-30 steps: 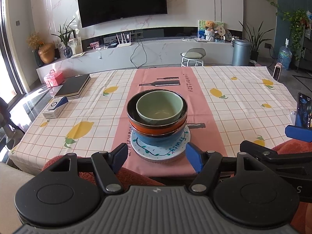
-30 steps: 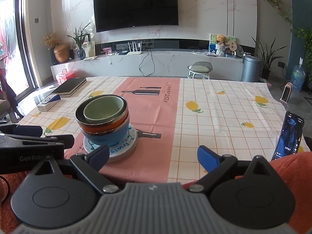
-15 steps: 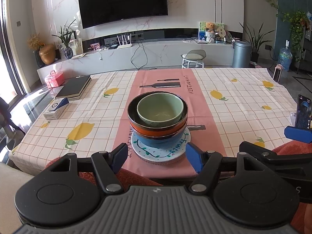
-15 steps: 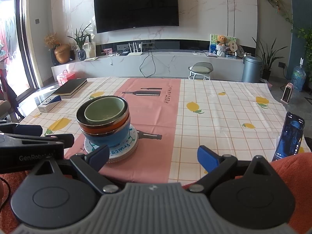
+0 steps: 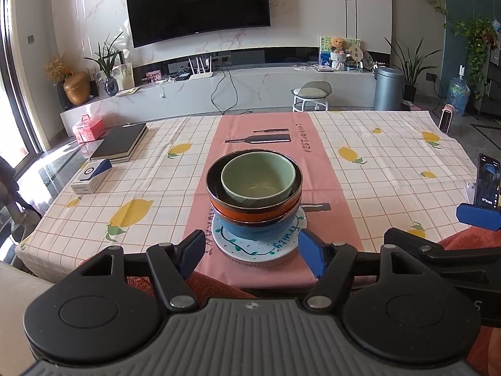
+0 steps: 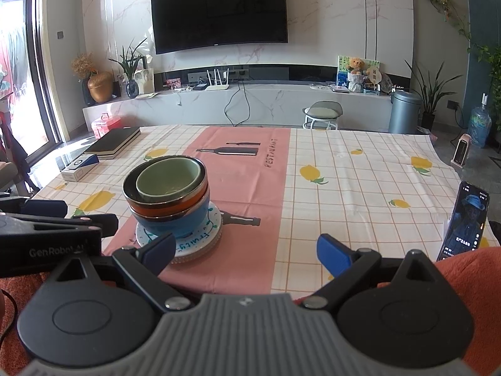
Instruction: Organize plates and bowls
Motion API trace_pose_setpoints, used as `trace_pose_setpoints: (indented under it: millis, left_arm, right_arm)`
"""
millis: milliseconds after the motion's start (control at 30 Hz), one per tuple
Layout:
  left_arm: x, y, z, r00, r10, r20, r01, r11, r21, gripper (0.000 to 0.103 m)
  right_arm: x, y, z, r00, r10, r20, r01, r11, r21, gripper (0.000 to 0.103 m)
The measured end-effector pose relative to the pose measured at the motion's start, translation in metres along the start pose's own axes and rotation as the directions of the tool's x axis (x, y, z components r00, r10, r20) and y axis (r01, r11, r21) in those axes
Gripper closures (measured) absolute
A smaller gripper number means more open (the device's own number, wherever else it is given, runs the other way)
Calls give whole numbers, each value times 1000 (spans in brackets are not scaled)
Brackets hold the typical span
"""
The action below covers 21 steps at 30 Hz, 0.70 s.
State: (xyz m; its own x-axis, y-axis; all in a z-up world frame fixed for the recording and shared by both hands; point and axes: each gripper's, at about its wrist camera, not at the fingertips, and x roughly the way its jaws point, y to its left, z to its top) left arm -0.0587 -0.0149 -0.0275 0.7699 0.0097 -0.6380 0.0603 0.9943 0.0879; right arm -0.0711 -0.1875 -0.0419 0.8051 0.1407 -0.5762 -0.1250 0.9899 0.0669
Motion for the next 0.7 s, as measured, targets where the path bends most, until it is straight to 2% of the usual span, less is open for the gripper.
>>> trace_pose_setpoints:
  millis: [700]
  left_arm:
    - [-4,2,3,1000,3,3,-3,1000,-5,23]
  right_arm:
    - [0,2,2,1000,3,-2,-3,1000,1,8]
